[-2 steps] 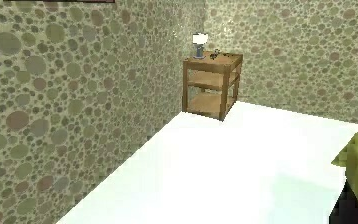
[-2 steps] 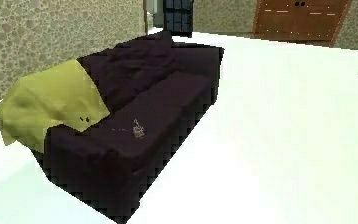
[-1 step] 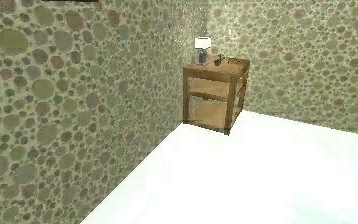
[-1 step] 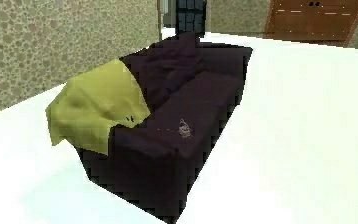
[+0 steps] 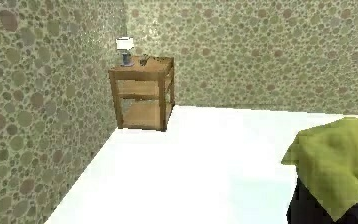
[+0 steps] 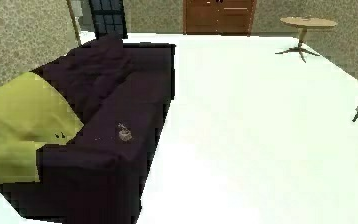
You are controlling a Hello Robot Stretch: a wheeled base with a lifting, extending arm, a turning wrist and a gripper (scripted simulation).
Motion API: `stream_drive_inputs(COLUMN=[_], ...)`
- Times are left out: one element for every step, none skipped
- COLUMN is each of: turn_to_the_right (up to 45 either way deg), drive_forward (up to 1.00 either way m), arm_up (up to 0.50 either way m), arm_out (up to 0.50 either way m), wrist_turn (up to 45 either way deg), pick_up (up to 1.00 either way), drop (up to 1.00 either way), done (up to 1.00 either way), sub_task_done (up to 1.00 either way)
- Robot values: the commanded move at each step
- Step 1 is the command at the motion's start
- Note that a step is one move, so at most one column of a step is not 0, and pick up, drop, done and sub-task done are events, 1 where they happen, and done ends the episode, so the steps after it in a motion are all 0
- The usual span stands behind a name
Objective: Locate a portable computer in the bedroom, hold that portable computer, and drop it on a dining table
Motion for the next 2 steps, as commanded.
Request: stream_drive_inputs(turn_to_the_right=[0.0, 6.0], drive_forward=[1.0, 0.0], arm_up=[0.0, 0.0], arm_out=[0.0, 0.0], wrist_turn=[0.0, 0.0], pick_up=[0.0, 0.0], drop=[0.0, 0.0], done=[0.0, 0.0], sub_task_done=[0.0, 0.0])
